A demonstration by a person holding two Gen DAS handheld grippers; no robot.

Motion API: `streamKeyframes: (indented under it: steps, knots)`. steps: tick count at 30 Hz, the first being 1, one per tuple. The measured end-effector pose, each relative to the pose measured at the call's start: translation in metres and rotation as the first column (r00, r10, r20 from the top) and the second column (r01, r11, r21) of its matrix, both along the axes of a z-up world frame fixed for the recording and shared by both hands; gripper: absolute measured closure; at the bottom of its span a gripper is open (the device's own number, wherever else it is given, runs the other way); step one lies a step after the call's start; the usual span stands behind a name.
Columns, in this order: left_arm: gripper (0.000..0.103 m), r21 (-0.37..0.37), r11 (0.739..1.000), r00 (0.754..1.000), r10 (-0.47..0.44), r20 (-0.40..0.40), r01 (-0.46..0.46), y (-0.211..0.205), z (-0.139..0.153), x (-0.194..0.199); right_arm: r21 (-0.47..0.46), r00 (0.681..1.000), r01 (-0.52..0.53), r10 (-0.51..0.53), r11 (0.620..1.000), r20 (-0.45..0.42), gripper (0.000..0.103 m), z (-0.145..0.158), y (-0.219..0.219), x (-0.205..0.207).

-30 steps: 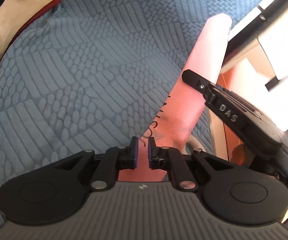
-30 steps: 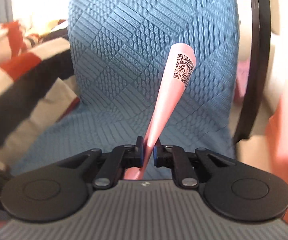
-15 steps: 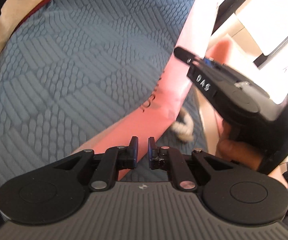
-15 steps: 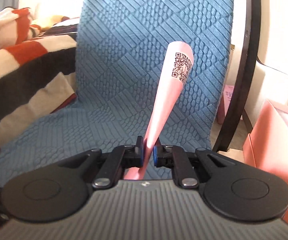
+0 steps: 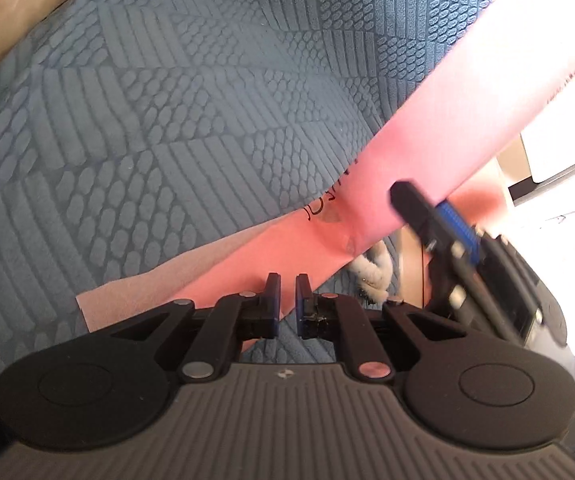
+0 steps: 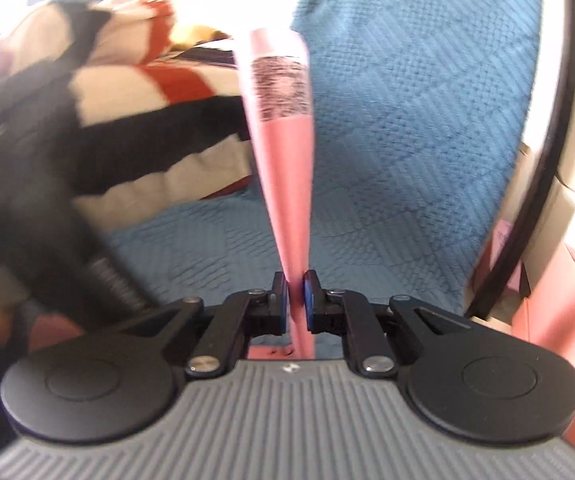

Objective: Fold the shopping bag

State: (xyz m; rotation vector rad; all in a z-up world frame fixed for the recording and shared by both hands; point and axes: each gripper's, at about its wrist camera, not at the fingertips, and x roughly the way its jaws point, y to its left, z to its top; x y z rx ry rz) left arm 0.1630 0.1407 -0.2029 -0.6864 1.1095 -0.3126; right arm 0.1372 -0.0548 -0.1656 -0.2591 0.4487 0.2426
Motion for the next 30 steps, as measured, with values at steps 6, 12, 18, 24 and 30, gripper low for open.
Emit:
streamKeyframes:
  steps: [6,12,18,24,30]
  knots:
    - [0.092,-0.076,0.995,0.998,0.064,0.019,-0.063,0.019,-0.009,-0.017,-0.062,0.998,-0.063,0.062,0.996,-0.019,0.092,-0.006,0.013,-0.011]
    - [0.092,-0.086,0.985,0.988,0.154,0.032,-0.151,0.045,0.007,-0.027,-0.073,0.996,-0.083,0.081,0.994,-0.035,0.092,-0.009,0.01,-0.021]
    - [0.092,-0.091,0.969,0.967,0.239,0.09,-0.231,0.084,0.041,-0.04,-0.145,0.992,-0.129,0.127,0.981,-0.026,0.092,-0.016,0.017,-0.028]
    - [0.092,-0.072,0.979,0.961,0.199,0.193,-0.189,0.1,0.088,-0.055,-0.278,0.976,-0.214,0.215,0.936,-0.025,0.092,-0.027,0.035,-0.032]
    - [0.092,0.028,0.998,0.976,0.043,0.213,-0.05,0.065,0.105,-0.047,-0.412,0.955,-0.285,0.295,0.865,-0.042,0.092,-0.045,0.05,-0.043]
